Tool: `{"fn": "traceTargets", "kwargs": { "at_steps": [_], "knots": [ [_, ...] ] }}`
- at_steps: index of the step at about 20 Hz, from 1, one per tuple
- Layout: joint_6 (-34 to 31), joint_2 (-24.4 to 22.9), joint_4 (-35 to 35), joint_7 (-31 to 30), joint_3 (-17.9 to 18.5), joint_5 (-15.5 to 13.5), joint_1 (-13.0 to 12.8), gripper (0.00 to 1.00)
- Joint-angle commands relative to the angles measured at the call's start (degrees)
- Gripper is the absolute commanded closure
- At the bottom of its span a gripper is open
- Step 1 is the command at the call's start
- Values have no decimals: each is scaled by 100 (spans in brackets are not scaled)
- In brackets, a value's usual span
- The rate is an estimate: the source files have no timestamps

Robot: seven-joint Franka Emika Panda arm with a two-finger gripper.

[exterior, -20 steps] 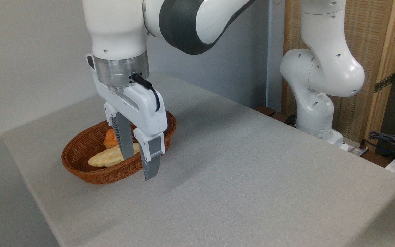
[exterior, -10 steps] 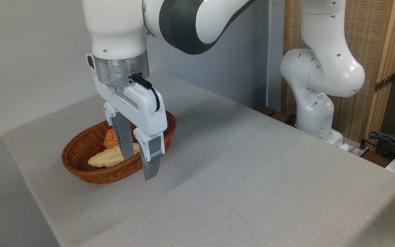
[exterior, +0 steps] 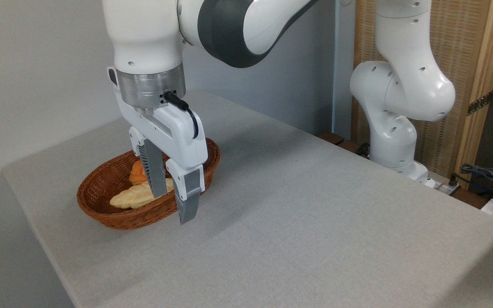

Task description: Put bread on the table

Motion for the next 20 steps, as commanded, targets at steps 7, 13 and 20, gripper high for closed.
{"fn": "traceTargets", "kwargs": {
  "at_steps": [7,13,20],
  "knots": [
    [-2,125,-65,-1145,-740,-290,-96,0],
    [33,222,-65,-2795,-1452,-317,-96,0],
    [244,345,-65,-5370,-1892,-317,-114,0]
  ]
}}
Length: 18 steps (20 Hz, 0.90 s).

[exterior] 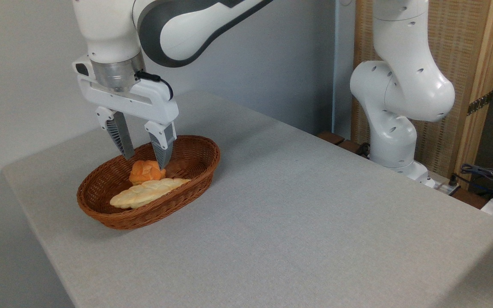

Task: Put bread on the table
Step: 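Move the open gripper over the orange bread roll in the basket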

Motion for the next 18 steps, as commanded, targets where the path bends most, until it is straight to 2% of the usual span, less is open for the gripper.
{"fn": "traceTargets", "kwargs": {
  "at_steps": [1,5,7,14,18],
  "knots": [
    [261,100,2,-1189,-149,-72,12,0],
    [665,302,-33,-1971,-325,-63,-14,0],
    [885,355,-112,-2395,-334,16,-172,0],
    [1027,382,-411,-2624,-334,25,-410,0],
    [1035,426,-411,-2686,-334,42,-427,0]
  ]
}}
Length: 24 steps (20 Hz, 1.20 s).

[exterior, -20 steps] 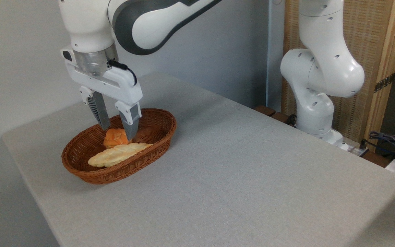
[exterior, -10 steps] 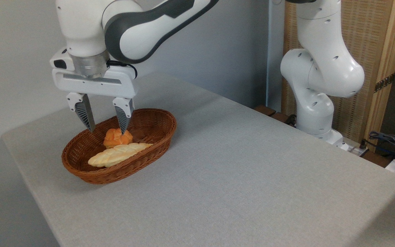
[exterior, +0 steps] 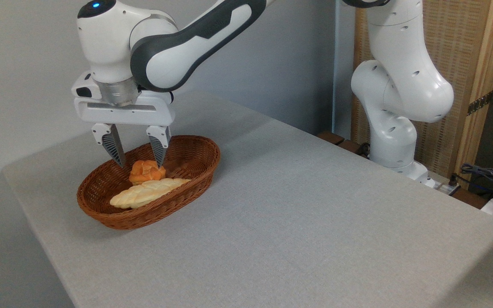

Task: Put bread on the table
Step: 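Move the open gripper over the orange bread roll in the basket, then lower the gripper and close it on the orange bread roll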

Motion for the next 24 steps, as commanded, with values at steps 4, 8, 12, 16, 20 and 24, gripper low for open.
{"fn": "traceTargets", "kwargs": {
  "at_steps": [4,8,12,16,20,24],
  "knots": [
    [136,119,-71,-121,44,59,-128,0],
    [145,215,-63,-121,44,173,-242,0],
    [364,330,-71,-121,44,208,-251,0],
    [382,392,-63,-113,44,455,-251,33],
    [418,392,-63,-34,44,472,-243,66],
    [418,374,-63,19,44,472,-234,72]
  ]
}}
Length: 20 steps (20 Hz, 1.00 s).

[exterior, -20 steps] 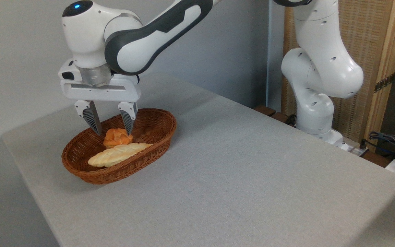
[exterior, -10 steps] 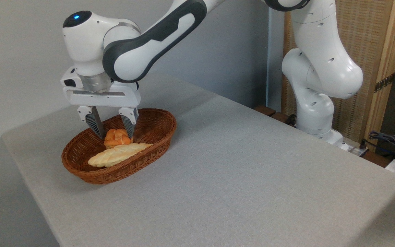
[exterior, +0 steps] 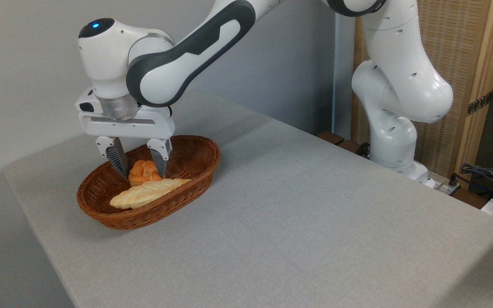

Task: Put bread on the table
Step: 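Lower the gripper and close it on the orange bread roll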

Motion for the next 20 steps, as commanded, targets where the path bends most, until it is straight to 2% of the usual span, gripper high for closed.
{"fn": "traceTargets", "kwargs": {
  "at_steps": [1,6,12,16,20],
  "knots": [
    [163,-9,-26,17,51,109,-40,72],
    [127,-70,18,17,86,109,-22,71],
    [-118,-386,176,52,139,109,22,66],
    [-540,-764,203,508,411,48,22,63],
    [-953,-1081,203,1404,955,21,22,60]
  ]
}}
